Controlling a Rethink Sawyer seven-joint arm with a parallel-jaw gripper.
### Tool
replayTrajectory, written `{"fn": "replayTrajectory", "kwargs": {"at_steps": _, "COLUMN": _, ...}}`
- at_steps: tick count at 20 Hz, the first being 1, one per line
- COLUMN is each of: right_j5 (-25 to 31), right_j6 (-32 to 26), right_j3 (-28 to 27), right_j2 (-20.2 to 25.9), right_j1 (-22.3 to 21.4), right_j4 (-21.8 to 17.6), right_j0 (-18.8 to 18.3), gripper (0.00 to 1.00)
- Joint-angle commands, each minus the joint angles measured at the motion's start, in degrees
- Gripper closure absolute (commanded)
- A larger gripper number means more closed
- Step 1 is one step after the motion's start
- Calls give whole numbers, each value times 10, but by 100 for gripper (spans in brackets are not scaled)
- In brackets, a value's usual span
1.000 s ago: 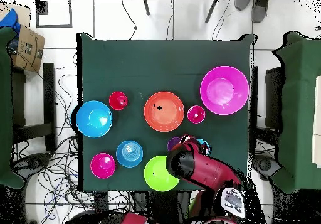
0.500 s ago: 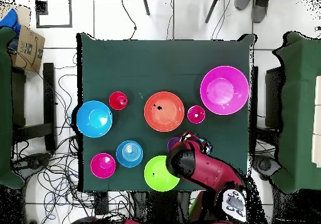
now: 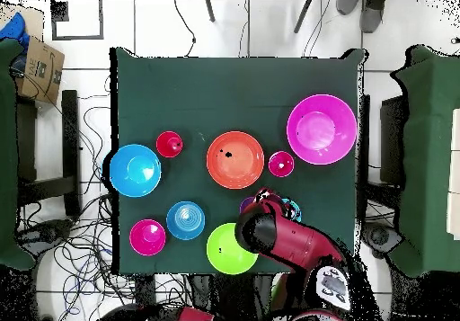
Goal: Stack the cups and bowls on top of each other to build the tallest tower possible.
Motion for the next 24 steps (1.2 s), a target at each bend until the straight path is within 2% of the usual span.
{"fn": "replayTrajectory", "kwargs": {"at_steps": 1, "right_j5": -21, "right_j6": 114, "right_j3": 25, "right_j2": 68, "right_j1": 38, "right_j4": 23, "right_j0": 14, "gripper": 0}}
{"fn": "replayTrajectory", "kwargs": {"at_steps": 9, "right_j5": -28, "right_j6": 116, "right_j3": 15, "right_j2": 57, "right_j1": 56, "right_j4": 18, "right_j0": 23, "gripper": 0}}
{"fn": "replayTrajectory", "kwargs": {"at_steps": 24, "right_j5": -87, "right_j6": 122, "right_j3": 4, "right_j2": 84, "right_j1": 102, "right_j4": 8, "right_j0": -11, "gripper": 0}}
